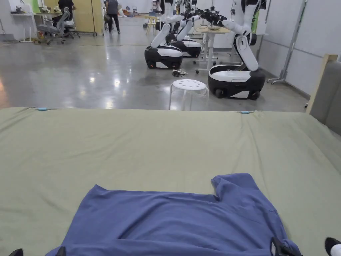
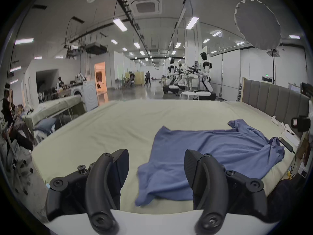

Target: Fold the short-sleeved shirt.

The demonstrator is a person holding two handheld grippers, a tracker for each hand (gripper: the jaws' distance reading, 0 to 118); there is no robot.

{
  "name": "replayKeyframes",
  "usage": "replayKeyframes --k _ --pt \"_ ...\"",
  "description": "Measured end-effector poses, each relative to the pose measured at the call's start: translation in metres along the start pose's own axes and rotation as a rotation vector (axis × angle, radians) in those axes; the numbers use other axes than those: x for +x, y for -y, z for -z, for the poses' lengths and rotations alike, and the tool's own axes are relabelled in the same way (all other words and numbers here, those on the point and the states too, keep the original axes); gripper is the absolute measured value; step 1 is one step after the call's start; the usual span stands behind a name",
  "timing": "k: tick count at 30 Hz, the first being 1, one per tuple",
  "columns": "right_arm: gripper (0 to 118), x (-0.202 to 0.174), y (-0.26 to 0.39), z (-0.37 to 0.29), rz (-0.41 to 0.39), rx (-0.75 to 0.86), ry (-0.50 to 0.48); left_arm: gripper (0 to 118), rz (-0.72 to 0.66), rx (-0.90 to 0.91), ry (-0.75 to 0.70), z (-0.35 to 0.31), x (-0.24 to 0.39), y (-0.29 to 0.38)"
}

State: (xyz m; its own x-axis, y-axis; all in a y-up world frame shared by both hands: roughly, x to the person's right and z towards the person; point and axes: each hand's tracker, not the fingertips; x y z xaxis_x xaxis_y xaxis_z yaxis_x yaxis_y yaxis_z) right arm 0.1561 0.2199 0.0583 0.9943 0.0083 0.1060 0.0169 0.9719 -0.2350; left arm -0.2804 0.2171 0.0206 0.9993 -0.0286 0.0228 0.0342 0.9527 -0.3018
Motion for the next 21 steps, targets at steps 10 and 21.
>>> replayKeyframes --k 10,21 --pt "13 -0.049 0.009 0.026 0.011 -0.030 -0.088 7 0.052 -0.052 0.097 0.065 0.033 -0.014" --pt "13 -0.028 0.009 0.050 0.017 -0.091 -0.058 80 0.172 -0.513 0.100 0.323 0.004 -0.046"
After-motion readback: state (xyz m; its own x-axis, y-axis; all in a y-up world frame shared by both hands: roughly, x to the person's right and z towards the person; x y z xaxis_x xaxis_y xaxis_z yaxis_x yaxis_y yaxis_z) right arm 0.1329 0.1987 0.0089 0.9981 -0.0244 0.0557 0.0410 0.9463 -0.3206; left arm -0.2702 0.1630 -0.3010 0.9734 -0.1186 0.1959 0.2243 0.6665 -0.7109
